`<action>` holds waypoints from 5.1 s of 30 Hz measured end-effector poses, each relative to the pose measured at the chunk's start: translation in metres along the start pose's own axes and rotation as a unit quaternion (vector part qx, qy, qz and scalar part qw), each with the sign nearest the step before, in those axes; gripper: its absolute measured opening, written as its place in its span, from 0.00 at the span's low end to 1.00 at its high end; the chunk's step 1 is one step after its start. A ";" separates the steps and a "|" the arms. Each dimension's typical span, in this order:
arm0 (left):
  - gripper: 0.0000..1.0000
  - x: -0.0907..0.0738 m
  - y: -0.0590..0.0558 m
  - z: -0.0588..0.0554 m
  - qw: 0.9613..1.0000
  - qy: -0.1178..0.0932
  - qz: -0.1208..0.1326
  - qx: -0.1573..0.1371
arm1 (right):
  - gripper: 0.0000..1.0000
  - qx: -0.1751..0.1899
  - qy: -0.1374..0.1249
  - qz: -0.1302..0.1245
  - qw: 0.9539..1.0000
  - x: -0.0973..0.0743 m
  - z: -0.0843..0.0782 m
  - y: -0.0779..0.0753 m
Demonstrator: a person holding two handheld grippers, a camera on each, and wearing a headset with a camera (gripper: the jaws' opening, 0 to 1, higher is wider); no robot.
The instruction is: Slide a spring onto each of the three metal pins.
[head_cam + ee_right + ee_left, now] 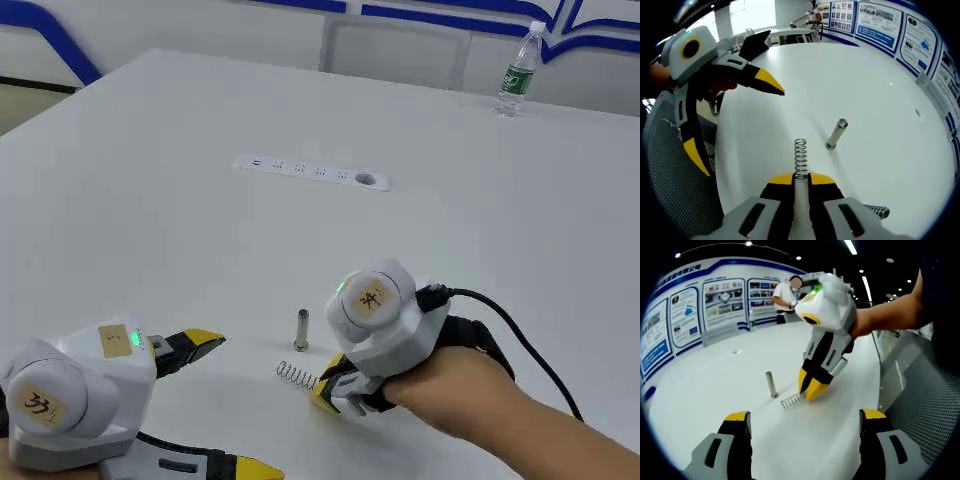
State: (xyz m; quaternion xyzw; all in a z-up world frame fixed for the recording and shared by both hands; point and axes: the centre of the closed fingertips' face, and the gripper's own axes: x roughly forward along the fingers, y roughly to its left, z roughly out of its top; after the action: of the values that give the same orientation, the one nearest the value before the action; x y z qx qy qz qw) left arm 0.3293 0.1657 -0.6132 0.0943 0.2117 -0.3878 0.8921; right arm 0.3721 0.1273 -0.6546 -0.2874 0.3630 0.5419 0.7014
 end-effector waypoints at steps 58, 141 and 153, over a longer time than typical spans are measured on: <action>0.11 0.014 -0.033 0.011 0.985 -0.003 -0.079 0.157 | 0.11 -0.153 0.017 0.091 0.984 -0.066 0.029 0.059; 0.73 0.014 -0.002 0.004 0.999 0.004 -0.009 0.030 | 0.11 -0.091 -0.042 0.004 0.995 -0.064 0.095 -0.038; 0.74 0.013 0.000 0.002 1.000 0.005 -0.006 0.027 | 0.11 -0.086 -0.025 0.007 0.996 -0.051 0.089 -0.040</action>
State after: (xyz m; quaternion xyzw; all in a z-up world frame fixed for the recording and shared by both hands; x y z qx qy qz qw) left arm 0.3381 0.1565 -0.6176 0.1191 0.2061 -0.3984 0.8858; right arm 0.4208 0.1596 -0.5614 -0.3305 0.2992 0.5832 0.6791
